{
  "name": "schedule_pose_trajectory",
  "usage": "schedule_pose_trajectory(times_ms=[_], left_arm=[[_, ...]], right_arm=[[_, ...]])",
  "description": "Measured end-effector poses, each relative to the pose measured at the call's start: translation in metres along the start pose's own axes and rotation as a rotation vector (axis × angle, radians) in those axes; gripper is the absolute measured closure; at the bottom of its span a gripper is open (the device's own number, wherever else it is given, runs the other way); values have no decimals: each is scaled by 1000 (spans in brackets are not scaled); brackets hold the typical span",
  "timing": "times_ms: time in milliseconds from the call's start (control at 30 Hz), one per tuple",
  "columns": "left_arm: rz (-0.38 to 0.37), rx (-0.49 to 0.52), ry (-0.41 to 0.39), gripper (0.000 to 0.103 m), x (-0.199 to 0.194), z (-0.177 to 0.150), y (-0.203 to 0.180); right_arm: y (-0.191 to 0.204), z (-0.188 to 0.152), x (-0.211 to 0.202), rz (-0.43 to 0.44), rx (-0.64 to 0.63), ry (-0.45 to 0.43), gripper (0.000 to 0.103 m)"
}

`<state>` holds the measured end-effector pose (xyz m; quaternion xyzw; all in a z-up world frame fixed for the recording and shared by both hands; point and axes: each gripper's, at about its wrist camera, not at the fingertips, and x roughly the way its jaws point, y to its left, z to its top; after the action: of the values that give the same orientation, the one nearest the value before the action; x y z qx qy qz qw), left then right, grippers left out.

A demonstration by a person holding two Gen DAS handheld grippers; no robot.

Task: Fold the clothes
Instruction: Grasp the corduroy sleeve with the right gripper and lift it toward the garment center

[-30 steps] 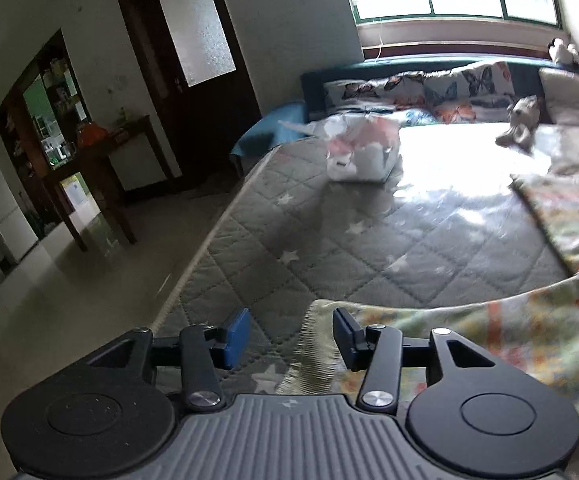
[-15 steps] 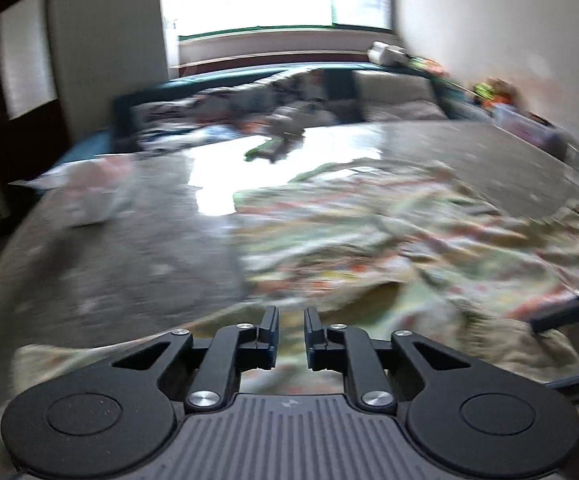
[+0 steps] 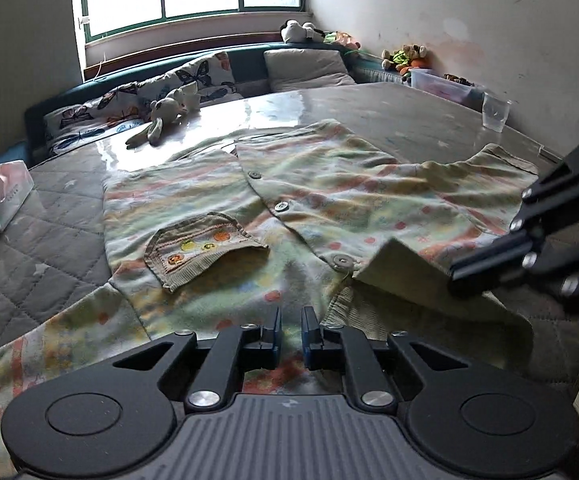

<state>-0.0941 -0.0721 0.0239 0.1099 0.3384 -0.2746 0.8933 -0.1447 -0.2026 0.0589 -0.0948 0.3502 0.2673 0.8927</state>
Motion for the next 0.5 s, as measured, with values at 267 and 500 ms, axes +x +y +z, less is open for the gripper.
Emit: schedule_pose_trajectory(times_ms=[267, 500], left_arm=[[-3, 49, -1, 91, -5, -1, -6], [-28, 70, -42, 89, -27, 2, -9]], right_arm=[[-5, 2, -3, 12, 41, -18, 101], [-5, 1, -3, 21, 47, -26, 101]])
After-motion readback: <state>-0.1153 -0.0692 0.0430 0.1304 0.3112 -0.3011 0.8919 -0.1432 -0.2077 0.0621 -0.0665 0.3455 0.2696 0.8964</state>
